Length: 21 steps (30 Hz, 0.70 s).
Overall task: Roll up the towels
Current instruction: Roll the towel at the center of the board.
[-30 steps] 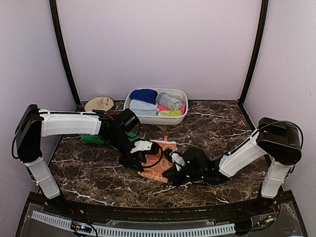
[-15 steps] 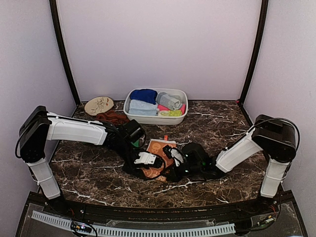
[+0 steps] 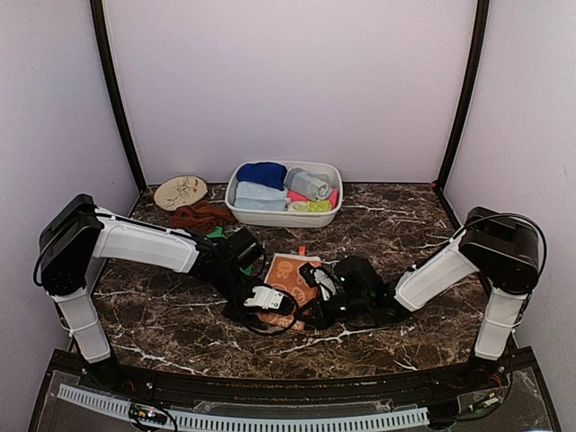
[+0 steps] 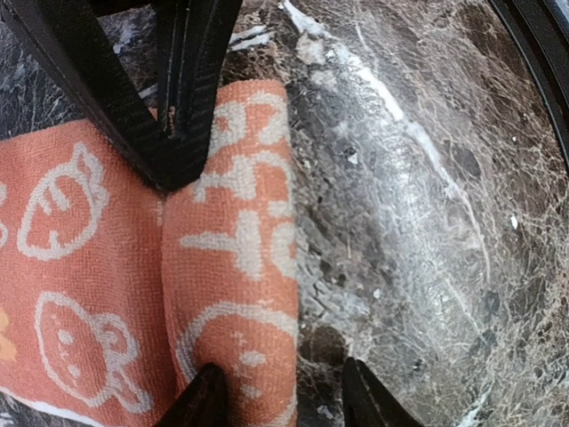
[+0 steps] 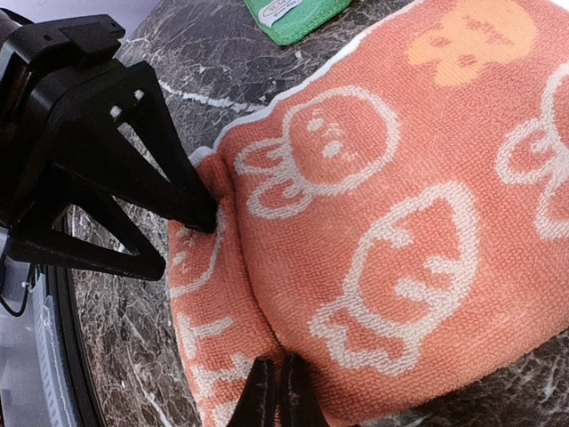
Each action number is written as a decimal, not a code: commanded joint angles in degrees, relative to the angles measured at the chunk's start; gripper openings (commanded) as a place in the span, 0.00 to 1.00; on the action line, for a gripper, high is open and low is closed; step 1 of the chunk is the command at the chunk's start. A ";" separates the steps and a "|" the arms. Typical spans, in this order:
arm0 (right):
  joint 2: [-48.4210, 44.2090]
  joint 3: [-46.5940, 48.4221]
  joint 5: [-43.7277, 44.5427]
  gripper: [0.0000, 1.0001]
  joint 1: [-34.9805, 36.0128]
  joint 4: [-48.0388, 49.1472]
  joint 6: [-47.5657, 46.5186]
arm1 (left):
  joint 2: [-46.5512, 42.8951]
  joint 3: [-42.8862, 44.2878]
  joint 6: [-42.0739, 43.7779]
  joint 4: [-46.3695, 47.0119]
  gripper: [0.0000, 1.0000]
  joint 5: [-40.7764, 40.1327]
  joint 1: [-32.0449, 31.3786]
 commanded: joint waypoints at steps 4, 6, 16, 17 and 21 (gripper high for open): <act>-0.17 -0.38 -2.00 0.00 -0.83 -4.04 0.91 | 2.38 -0.74 -0.40 2.18 0.42 -3.05 -0.04; -0.85 -0.58 -1.82 0.00 -1.07 -4.09 1.04 | 2.94 -0.54 -0.51 1.83 0.37 -3.15 -0.04; -13.52 -3.24 16.24 0.30 -2.63 -9.79 -7.14 | 3.74 4.75 -3.28 -9.29 0.00 3.68 -0.03; -16.09 -3.19 19.61 0.34 -2.64 -11.30 -8.32 | 3.66 5.46 -3.83 -10.90 0.00 5.01 0.04; -24.30 -5.86 31.52 0.91 -2.48 -11.55 -11.14 | 3.46 7.35 -5.48 -16.24 0.00 10.62 0.12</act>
